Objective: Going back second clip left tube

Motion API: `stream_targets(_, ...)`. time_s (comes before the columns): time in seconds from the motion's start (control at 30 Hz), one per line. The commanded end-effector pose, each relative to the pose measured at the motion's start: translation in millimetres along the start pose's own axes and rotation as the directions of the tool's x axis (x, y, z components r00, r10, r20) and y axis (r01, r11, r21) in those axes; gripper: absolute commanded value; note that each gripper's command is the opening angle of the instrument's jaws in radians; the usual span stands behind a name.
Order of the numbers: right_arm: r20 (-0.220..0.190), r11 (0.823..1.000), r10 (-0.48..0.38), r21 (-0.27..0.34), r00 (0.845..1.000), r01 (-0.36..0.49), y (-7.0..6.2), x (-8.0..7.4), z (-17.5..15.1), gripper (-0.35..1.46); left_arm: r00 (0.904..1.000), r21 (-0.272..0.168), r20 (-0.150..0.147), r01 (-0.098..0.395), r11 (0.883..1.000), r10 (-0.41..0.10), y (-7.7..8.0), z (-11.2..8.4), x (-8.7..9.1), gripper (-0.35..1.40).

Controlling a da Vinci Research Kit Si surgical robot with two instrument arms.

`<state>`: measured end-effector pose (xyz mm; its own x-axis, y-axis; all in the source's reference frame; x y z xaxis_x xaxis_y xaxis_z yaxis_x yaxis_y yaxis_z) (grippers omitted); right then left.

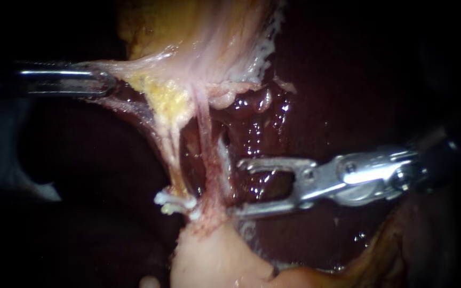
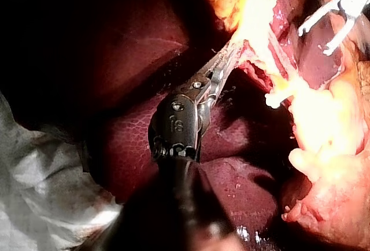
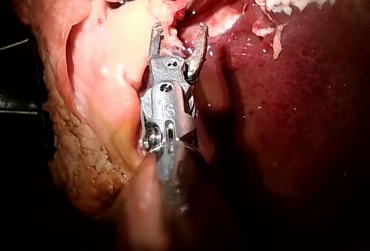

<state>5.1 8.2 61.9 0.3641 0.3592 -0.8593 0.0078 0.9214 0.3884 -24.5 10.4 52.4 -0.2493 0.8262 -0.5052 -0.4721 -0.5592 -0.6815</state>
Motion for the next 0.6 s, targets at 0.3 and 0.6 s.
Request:
stream_targets(0.3, 0.002, 1.000, -0.022, 0.004, 1.000, 0.022, 0.7, 1.2, -2.9, 0.50, 1.0000, 0.002, -0.001, 0.000, 1.000, 0.000, 0.1, 0.2, 0.0, -0.35)
stream_targets(0.6, 0.002, 1.000, -0.022, 0.004, 1.000, 0.022, 0.6, 1.3, -3.0, 0.50, 1.0000, 0.017, -0.008, -0.004, 1.000, 0.005, 0.0, 2.9, -0.8, -0.35)
